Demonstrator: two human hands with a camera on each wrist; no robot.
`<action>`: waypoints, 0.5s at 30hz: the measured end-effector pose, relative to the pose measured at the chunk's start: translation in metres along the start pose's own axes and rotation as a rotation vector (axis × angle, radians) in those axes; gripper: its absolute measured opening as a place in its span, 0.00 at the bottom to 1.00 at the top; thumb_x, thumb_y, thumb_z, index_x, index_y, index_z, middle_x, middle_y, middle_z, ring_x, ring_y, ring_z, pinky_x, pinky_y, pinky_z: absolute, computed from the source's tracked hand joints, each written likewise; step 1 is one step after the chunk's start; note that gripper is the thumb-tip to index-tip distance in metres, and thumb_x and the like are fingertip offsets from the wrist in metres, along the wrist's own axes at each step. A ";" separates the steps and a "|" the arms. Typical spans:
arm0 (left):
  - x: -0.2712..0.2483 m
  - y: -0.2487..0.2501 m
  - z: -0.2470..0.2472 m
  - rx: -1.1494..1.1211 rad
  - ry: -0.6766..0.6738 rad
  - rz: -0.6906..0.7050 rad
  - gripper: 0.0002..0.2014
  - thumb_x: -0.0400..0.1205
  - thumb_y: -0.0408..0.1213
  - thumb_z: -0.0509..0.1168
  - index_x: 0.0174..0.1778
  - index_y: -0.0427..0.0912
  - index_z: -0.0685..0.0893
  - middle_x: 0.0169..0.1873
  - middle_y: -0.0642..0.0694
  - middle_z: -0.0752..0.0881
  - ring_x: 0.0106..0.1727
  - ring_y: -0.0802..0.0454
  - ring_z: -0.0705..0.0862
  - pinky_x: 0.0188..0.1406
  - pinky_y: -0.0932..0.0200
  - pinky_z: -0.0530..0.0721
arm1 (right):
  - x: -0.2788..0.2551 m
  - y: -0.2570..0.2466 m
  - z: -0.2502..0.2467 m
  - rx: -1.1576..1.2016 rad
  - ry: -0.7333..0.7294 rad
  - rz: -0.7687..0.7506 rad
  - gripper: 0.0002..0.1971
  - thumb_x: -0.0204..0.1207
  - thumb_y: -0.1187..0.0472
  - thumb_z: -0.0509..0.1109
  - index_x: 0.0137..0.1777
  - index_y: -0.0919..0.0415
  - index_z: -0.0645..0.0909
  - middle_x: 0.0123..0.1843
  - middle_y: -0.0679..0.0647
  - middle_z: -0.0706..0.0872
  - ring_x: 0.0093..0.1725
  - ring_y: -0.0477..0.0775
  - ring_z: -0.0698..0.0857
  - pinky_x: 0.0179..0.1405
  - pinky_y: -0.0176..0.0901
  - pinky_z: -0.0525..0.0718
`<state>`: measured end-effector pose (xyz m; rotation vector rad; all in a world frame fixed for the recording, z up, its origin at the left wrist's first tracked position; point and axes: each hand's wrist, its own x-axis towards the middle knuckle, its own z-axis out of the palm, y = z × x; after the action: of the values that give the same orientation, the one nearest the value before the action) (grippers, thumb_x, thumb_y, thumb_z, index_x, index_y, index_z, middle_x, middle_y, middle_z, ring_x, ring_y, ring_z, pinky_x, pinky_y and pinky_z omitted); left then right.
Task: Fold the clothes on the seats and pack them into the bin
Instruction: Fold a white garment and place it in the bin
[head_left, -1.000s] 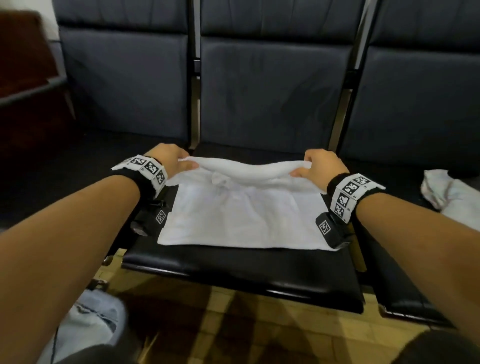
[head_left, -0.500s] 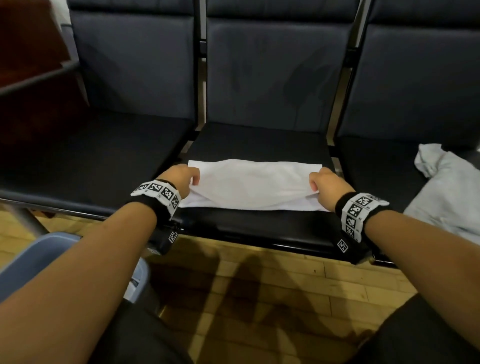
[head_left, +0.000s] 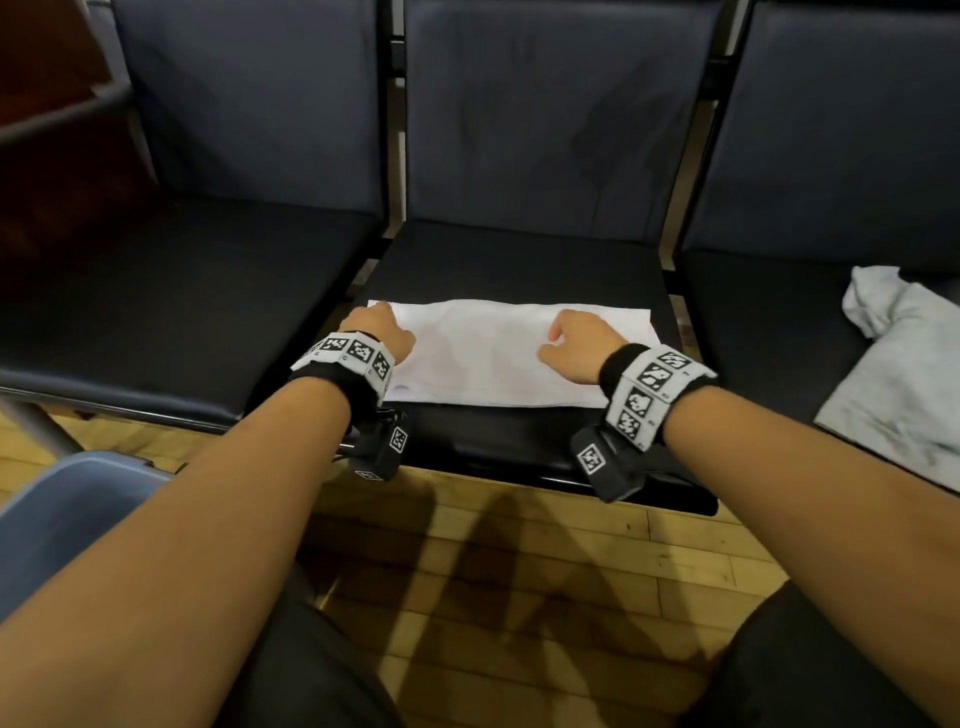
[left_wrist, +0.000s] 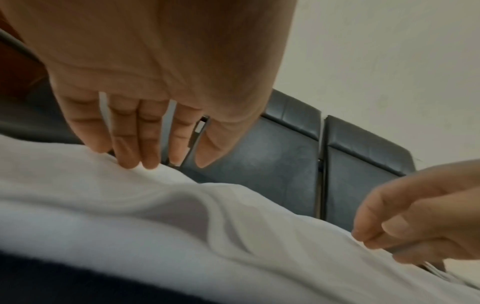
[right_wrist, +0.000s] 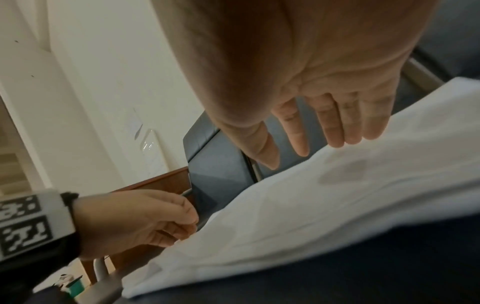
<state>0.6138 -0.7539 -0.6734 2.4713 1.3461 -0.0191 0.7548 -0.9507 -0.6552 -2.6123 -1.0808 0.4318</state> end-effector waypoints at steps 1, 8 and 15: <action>0.003 -0.001 0.002 -0.022 0.023 -0.056 0.21 0.80 0.40 0.61 0.67 0.35 0.74 0.65 0.34 0.78 0.62 0.35 0.79 0.55 0.47 0.80 | 0.007 -0.005 0.008 -0.013 -0.030 0.004 0.24 0.81 0.50 0.64 0.71 0.65 0.74 0.70 0.64 0.78 0.67 0.64 0.78 0.66 0.53 0.79; 0.022 -0.014 0.019 0.013 0.089 -0.262 0.38 0.77 0.59 0.68 0.71 0.31 0.67 0.70 0.33 0.71 0.71 0.35 0.71 0.69 0.45 0.70 | 0.032 -0.014 0.055 -0.314 -0.252 0.022 0.40 0.81 0.33 0.55 0.86 0.52 0.49 0.87 0.61 0.40 0.86 0.63 0.39 0.83 0.68 0.48; 0.042 -0.027 0.004 0.040 -0.115 -0.101 0.27 0.81 0.49 0.68 0.66 0.30 0.78 0.63 0.35 0.83 0.63 0.37 0.81 0.52 0.51 0.77 | 0.035 -0.003 0.050 -0.342 -0.333 0.008 0.42 0.80 0.30 0.53 0.87 0.46 0.41 0.88 0.57 0.36 0.86 0.60 0.37 0.82 0.70 0.48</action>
<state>0.6159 -0.7072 -0.6917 2.3916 1.4324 -0.2099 0.7575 -0.9169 -0.7060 -2.9108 -1.3528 0.7663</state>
